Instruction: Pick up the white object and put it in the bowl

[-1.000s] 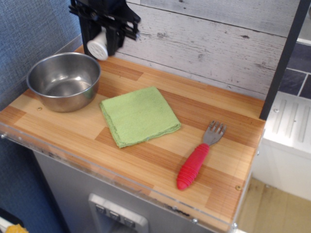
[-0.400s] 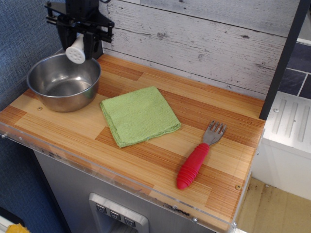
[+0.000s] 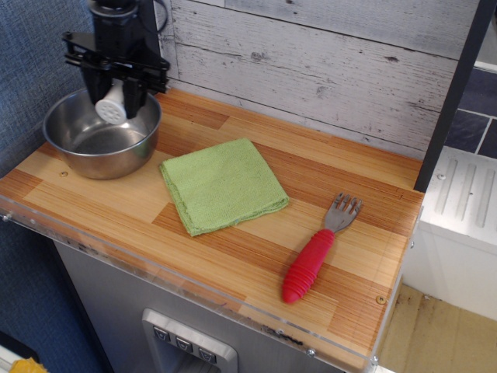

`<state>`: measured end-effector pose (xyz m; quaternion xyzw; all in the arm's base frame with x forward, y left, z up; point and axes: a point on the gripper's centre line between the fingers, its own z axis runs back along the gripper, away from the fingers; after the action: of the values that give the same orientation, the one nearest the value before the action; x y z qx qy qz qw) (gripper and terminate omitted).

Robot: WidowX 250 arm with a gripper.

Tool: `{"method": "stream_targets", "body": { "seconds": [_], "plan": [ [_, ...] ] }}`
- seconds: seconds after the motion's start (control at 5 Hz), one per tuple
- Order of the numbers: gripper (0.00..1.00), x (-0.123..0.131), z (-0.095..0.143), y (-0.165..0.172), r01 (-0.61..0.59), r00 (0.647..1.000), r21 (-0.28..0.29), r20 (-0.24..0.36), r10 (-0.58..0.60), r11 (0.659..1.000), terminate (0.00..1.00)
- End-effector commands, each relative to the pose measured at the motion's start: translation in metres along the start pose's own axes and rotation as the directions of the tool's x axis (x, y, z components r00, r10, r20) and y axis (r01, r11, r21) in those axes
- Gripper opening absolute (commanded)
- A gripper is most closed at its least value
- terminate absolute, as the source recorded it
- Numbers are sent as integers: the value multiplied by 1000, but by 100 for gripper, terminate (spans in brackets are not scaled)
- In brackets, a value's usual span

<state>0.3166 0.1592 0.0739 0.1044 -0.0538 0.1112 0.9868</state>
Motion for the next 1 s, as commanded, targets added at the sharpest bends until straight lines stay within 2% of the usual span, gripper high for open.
{"method": "stream_targets", "body": {
  "seconds": [0.0,0.4,0.8],
  "plan": [
    [0,-4,-17,29,-55,998,29,-21,56,998,0],
    [0,-10,-41,25,-43,997,-6,-66,43,999,0],
    [0,-15,-47,19,-31,996,-14,-89,30,999,0]
  ]
}}
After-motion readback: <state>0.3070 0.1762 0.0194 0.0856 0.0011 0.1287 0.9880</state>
